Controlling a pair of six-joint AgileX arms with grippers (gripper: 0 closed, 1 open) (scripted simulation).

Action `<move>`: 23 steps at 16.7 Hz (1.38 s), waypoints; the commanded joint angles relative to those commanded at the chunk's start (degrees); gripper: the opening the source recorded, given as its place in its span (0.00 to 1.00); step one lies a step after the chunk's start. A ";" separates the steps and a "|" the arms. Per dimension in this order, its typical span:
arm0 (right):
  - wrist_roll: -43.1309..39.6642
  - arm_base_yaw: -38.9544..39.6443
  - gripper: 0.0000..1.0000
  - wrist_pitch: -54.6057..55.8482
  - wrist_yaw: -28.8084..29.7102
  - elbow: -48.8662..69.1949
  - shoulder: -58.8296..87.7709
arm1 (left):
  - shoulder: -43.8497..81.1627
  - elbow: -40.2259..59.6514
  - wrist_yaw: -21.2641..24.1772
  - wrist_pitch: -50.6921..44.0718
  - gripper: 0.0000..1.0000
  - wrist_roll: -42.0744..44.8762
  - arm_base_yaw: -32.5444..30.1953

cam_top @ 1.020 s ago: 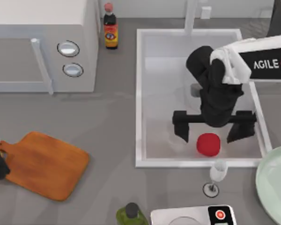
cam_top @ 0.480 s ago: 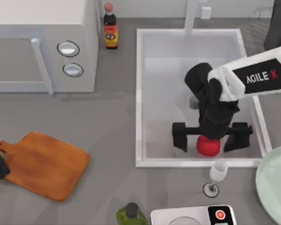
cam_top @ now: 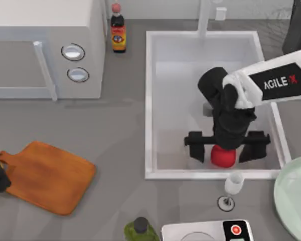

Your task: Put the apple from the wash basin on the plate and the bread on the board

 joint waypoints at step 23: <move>-0.74 -0.15 0.00 -18.61 1.14 7.47 -13.26 | 0.00 0.00 0.00 0.00 1.00 0.00 0.00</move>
